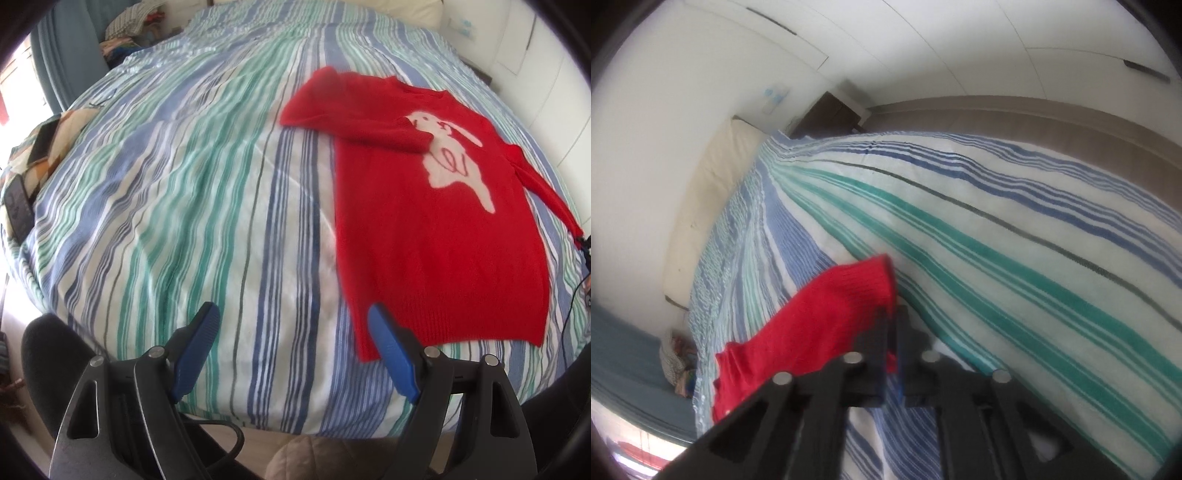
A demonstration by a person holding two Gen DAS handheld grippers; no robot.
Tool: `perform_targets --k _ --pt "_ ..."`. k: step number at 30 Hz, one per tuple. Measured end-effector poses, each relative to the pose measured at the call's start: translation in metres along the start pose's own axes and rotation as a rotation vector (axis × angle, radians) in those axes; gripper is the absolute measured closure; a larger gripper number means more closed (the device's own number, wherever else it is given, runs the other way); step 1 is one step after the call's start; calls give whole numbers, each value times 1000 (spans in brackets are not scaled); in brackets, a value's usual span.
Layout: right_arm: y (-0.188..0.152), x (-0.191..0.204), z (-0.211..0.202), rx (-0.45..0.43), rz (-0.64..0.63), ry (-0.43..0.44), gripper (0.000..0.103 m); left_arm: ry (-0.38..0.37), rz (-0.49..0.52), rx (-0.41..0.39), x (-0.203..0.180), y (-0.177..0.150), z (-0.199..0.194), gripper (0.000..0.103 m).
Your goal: Fold small clothes
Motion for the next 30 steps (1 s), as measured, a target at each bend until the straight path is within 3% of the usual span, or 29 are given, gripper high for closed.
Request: perform_targets --k 7,12,14,15,16,17,19,21,24,26,30 --pt "6 6 -7 -79 -186 -296 100 20 19 -14 0 -2 -1 19" --pt "2 11 4 -59 -276 -404 100 16 96 -88 -8 26 -13 19" --pt "1 15 -2 -75 -278 -391 87 0 138 -182 -17 53 -29 19" --pt "1 16 -6 -78 -268 -383 65 -10 157 -238 -23 69 -38 18" --pt "-1 14 -17 -90 -258 -372 34 -22 178 -294 -30 84 -45 12" --pt "-1 15 -27 -123 -247 -379 24 -34 203 -346 -38 99 -50 9" --pt "3 21 -56 -226 -240 -433 20 -83 292 -387 -64 126 -44 4" --pt "0 34 -87 -311 -269 -420 20 -151 460 -322 -101 144 -14 4" --pt "-26 63 -124 -375 -325 -294 19 -113 616 -242 -138 172 46 6" --pt "-54 81 -138 -395 -395 -206 13 -161 601 -135 -148 195 83 16" --pt "-114 105 -136 -431 -581 -166 10 -279 483 122 -152 226 150 22"
Point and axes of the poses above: each gripper's, at about its wrist camera, not at the fingertips, and z roughly the way its jaws point, x to its left, y to its top, the point moved 5 cm from there along z, roughly the way its jaws point, and after that the axes turned 1 degree about z, right-handed, at the moved point
